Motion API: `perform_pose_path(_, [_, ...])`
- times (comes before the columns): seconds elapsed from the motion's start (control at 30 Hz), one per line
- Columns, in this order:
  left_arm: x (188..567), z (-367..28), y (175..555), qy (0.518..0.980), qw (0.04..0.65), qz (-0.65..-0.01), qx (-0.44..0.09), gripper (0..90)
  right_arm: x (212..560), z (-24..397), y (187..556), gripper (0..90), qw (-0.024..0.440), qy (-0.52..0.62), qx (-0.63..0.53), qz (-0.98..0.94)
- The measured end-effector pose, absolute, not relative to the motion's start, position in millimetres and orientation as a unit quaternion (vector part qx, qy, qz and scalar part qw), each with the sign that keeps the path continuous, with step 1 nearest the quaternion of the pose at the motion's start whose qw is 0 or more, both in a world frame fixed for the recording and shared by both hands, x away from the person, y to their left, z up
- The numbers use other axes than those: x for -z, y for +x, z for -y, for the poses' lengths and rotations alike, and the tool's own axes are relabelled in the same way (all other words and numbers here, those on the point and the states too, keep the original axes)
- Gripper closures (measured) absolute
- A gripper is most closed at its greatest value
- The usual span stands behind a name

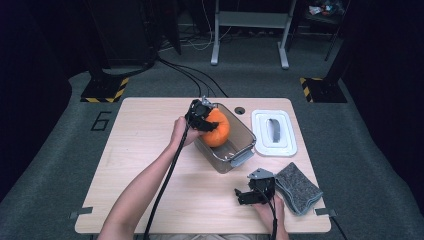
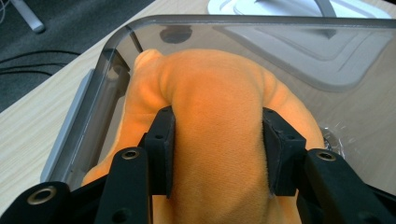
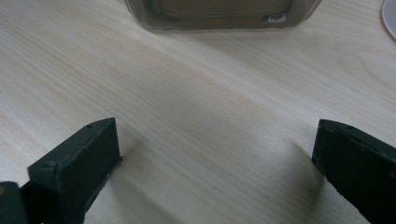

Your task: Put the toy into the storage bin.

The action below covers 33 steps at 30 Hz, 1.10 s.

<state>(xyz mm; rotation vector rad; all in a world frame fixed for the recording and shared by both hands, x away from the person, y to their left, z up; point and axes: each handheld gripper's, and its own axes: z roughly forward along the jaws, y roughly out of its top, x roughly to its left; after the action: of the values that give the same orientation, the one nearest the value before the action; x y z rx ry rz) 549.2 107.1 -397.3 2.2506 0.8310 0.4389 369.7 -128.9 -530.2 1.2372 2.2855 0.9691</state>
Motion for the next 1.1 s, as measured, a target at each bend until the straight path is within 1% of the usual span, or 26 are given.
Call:
perform_pose_path(0.3, [404, -103, 553, 0.873, 0.324, -0.328, -0.156, 47.3, 530, 129, 370, 0.2, 0.184, 0.436, -0.344, -0.811])
perform_pose_path(0.43, [407, -102, 555, 0.878, 0.313, -0.329, -0.151, 40.6, 530, 129, 370, 0.2, 0.185, 0.436, -0.344, -0.811])
perform_pose_path(0.47, [409, -101, 556, 0.879, 0.311, -0.331, -0.147, 37.8, 530, 129, 370, 0.3, 0.185, 0.436, -0.344, -0.811])
perform_pose_path(0.57, [412, -98, 557, 0.888, 0.291, -0.325, -0.142, 32.3, 530, 129, 370, 0.2, 0.185, 0.436, -0.344, -0.811])
perform_pose_path(0.7, [412, -96, 558, 0.89, 0.29, -0.323, -0.137, 28.6, 530, 129, 370, 0.2, 0.185, 0.436, -0.344, -0.811])
perform_pose_path(0.83, [409, -96, 557, 0.89, 0.295, -0.321, -0.136, 25.4, 530, 129, 370, 0.3, 0.185, 0.436, -0.344, -0.811])
perform_pose_path(0.93, [407, -101, 558, 0.884, 0.308, -0.326, -0.132, 20.9, 530, 129, 370, 0.3, 0.185, 0.436, -0.344, -0.811])
perform_pose_path(1.1, [398, -116, 557, 0.865, 0.347, -0.343, -0.118, 15.0, 530, 129, 370, 0.2, 0.185, 0.435, -0.343, -0.811])
